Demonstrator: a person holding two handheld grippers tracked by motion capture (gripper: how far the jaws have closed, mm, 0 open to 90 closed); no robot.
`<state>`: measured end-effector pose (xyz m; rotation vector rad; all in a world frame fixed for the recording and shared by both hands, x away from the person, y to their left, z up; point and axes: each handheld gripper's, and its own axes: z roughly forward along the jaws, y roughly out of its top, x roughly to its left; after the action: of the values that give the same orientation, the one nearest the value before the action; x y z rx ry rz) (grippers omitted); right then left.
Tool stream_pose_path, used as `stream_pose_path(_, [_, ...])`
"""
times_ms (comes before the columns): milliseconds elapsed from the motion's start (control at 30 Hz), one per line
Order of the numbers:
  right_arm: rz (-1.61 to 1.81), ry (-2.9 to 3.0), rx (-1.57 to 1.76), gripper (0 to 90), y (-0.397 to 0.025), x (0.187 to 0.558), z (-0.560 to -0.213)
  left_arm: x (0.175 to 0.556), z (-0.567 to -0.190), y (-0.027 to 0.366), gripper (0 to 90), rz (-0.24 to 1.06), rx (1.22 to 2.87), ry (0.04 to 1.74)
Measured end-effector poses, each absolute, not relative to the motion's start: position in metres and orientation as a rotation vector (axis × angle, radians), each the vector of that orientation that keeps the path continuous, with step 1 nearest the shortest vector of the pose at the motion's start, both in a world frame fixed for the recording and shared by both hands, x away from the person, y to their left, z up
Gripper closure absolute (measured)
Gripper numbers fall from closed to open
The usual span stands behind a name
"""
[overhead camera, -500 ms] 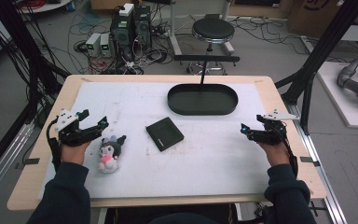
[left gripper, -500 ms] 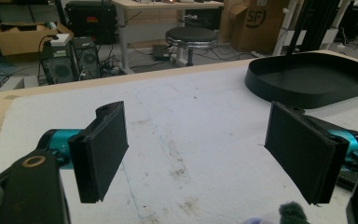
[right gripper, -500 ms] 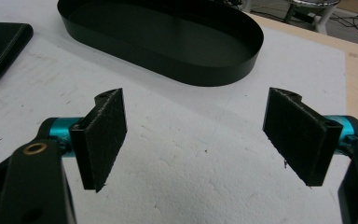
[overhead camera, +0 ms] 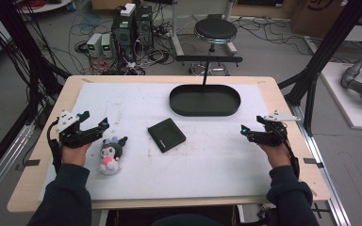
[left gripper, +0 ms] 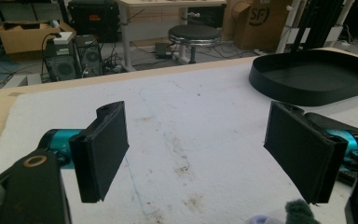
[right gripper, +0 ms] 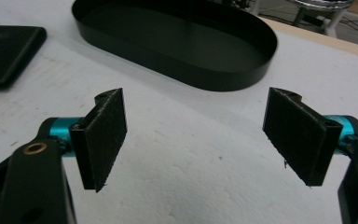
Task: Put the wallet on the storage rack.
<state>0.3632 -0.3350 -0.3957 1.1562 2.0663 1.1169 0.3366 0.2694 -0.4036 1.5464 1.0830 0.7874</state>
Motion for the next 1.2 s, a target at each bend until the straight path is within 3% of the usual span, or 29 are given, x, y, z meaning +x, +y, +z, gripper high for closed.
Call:
stream_pose_path(333, [1.226,2.169,1.011,27.5,-0.277,0.368,-0.396,0.33,-0.408,0.273,21.8,0.794,1.552,1.099])
stream_pose_path(400, [1.251,2.194,0.976,33.8,-0.263,0.37,-0.396,0.33,-0.409,0.273,21.8,0.79,1.557,1.097])
stream_pose_path(500, [1.295,2.247,0.94,36.0,-0.237,0.378,-0.397,0.331,-0.41,0.274,21.9,0.783,1.561,1.097])
stream_pose_path(800, [1.316,2.407,0.876,33.3,-0.163,0.405,-0.414,0.33,-0.41,0.277,22.1,0.78,1.557,1.098])
stream_pose_path(1000, [1.269,2.51,0.928,32.6,-0.139,0.416,-0.438,0.331,-0.411,0.276,22.3,0.777,1.563,1.095])
stream_pose_path(1133, [1.231,2.583,0.938,40.3,-0.134,0.42,-0.449,0.332,-0.411,0.276,22.4,0.777,1.572,1.094])
stream_pose_path(1200, [1.255,2.617,0.942,50.1,-0.136,0.423,-0.449,0.332,-0.411,0.275,22.4,0.774,1.571,1.095])
